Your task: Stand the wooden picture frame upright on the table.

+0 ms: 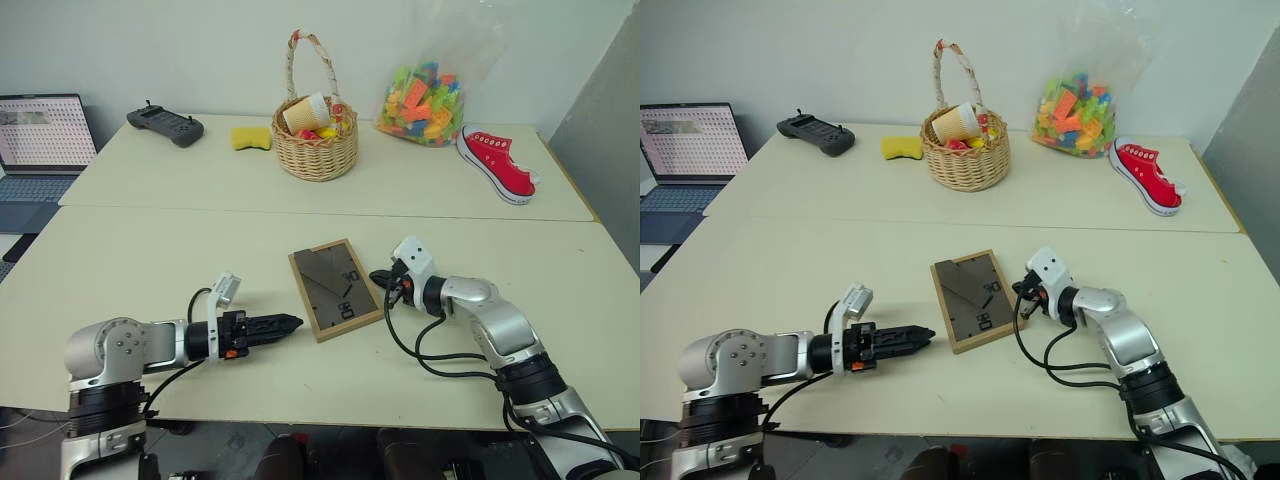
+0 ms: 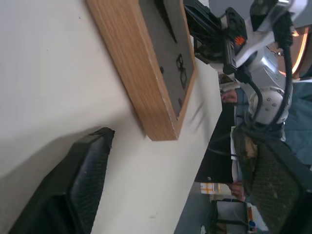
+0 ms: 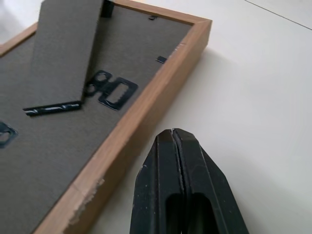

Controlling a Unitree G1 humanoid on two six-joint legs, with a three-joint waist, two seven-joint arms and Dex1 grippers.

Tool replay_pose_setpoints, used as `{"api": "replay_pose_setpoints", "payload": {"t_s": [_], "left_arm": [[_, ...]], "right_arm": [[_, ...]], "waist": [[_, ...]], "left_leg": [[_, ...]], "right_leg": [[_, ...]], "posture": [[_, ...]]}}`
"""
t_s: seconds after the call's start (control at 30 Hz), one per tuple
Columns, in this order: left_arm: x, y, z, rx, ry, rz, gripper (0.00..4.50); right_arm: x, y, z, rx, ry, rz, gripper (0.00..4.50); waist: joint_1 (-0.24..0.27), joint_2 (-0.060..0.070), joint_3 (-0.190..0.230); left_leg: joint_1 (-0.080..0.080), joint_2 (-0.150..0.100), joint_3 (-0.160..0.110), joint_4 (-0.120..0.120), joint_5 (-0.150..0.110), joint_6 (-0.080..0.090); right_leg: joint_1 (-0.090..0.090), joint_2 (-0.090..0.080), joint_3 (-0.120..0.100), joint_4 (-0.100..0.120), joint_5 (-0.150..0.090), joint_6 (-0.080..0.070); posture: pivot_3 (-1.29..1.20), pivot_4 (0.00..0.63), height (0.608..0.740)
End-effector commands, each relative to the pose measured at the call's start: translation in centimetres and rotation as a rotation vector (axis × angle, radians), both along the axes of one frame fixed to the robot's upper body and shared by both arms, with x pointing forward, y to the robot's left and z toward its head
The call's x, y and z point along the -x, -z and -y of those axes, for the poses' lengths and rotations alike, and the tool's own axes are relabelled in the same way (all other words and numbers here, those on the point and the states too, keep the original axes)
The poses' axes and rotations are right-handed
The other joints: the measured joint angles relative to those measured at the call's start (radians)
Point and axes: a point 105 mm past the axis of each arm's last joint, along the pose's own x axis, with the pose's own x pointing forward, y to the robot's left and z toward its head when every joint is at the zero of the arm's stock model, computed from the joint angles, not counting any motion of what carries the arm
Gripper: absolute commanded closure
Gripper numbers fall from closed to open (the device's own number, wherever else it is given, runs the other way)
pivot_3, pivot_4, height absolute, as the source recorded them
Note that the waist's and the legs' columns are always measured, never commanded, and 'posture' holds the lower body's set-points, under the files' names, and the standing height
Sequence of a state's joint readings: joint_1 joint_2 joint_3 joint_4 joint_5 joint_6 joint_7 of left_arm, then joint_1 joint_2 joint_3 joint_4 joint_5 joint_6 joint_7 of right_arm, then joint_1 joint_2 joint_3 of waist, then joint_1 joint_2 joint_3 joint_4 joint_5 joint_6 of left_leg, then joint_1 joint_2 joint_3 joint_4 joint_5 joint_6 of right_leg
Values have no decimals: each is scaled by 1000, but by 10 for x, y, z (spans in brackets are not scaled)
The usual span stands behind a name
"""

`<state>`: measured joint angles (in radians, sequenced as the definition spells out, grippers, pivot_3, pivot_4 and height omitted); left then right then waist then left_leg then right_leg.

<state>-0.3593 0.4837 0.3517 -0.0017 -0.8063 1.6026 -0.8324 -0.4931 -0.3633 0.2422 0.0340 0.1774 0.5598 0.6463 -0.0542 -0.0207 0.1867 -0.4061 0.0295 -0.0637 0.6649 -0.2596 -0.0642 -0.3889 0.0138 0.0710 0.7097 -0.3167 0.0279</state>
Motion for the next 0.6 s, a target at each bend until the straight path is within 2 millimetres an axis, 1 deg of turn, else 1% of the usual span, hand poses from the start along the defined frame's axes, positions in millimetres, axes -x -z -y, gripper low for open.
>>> {"api": "replay_pose_setpoints", "payload": {"t_s": [0.03,0.13,0.27,0.37,0.47,0.53,0.57,0.6], "left_arm": [[-2,17,8,-26,-11,-39,75],[-2,24,18,-34,12,-38,75],[0,21,36,-2,57,-11,75],[1,20,42,3,65,9,75],[1,21,41,7,58,15,75],[-3,22,39,2,39,21,434],[-4,21,38,3,33,24,492],[-5,19,37,5,31,34,726]], "right_arm": [[7,-8,-17,-31,-26,30,4500],[12,-8,-27,-51,-37,21,4500],[13,-13,-36,-97,-9,13,4500],[14,-12,-35,-98,4,9,4500],[15,-10,-31,-94,20,0,4500],[16,-10,-28,-96,28,-3,4500],[16,-10,-26,-95,31,-4,4500],[16,-9,-25,-94,37,-4,4500]], "waist": [[0,1,0],[0,2,-1],[9,4,-4],[20,5,-4],[25,4,-4],[24,4,-4],[24,4,-4],[23,4,-4]], "left_leg": [[1,0,0,0,0,0],[4,0,1,-1,0,0],[7,-1,0,-1,0,0],[7,-1,0,-1,0,0],[7,-2,-1,-1,0,0],[7,-2,-1,-1,0,0],[7,-2,-1,-1,0,0],[7,-2,-1,-1,0,0]], "right_leg": [[1,0,0,0,0,0],[4,-1,1,0,0,0],[8,-1,0,-1,-1,1],[9,-1,0,-2,-1,1],[10,-1,0,-5,-1,2],[10,-2,0,-5,-1,2],[10,-2,0,-5,-1,2],[10,-2,0,-5,-1,2]], "posture": [[0,150,740],[0,150,740],[0,150,740],[0,150,740],[0,150,740],[0,150,740],[0,150,740],[0,150,740]]}}
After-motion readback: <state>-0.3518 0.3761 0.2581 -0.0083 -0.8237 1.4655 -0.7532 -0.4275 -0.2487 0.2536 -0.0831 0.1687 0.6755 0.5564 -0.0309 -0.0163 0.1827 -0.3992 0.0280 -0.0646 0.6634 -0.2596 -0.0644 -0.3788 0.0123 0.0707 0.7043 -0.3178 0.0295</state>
